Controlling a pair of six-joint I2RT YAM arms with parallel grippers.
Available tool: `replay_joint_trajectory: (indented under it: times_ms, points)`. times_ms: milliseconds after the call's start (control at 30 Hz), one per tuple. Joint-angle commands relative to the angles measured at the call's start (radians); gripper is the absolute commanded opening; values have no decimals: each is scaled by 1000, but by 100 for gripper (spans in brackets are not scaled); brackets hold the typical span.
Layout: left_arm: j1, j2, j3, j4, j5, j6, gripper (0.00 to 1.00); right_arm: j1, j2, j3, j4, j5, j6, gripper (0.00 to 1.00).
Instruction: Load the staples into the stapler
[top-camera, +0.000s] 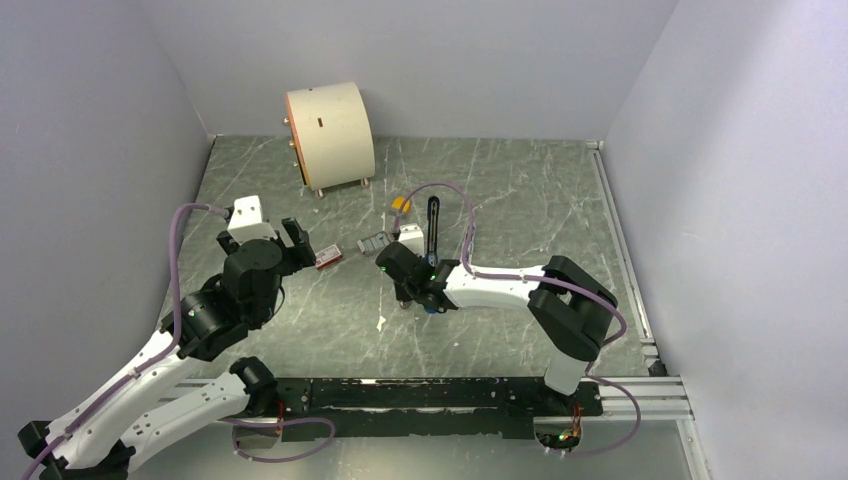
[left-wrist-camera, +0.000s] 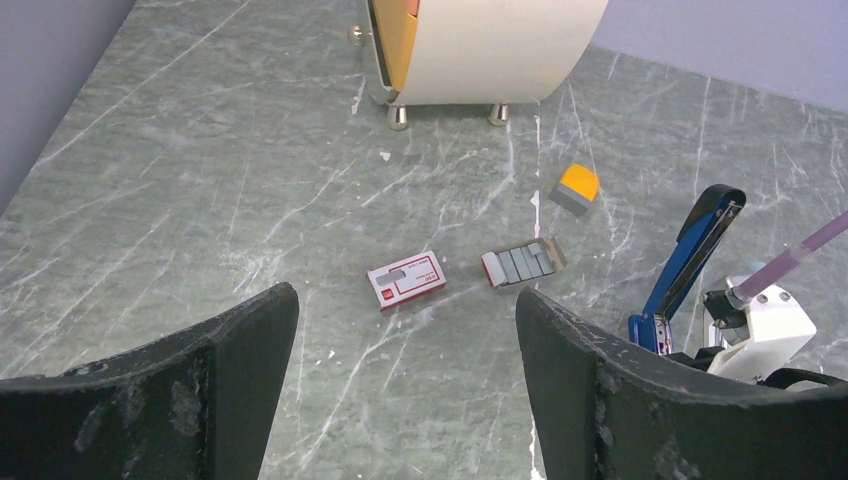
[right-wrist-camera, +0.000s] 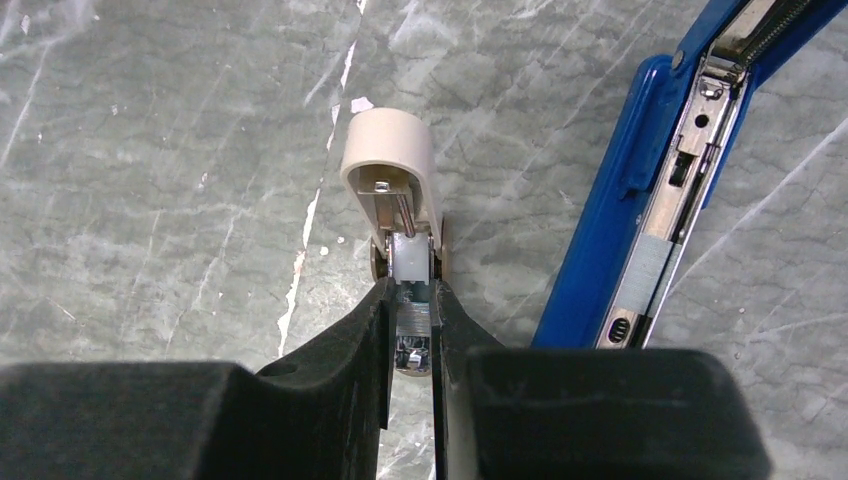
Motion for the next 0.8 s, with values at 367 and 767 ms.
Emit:
replay_joint_trajectory:
  times_ms: [367,767]
  points:
    - [5,-2,-2,31,11,-1,85,-6,8,-17,14,-1,3,18]
    - [5,-5,-2,28,7,-3,85,-6,-43,-37,41,28,-11,18]
